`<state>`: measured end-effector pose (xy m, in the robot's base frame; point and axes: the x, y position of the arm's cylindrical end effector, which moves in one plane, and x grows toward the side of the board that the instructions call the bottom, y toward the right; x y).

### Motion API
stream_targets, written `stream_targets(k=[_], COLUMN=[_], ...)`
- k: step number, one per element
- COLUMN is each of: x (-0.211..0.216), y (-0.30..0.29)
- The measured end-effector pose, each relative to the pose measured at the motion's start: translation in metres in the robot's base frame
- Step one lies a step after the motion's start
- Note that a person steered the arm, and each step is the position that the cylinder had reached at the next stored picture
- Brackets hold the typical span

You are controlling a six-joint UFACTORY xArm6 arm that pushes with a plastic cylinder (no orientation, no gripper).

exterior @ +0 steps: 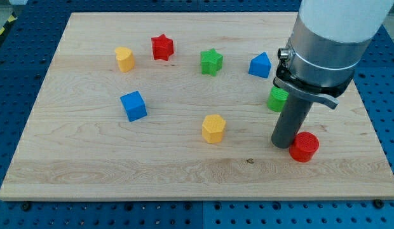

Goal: Slide red circle towards bottom right

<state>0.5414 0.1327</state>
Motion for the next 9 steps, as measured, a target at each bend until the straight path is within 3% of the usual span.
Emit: stream_targets(k=[9], x=[0.029], y=[0.028])
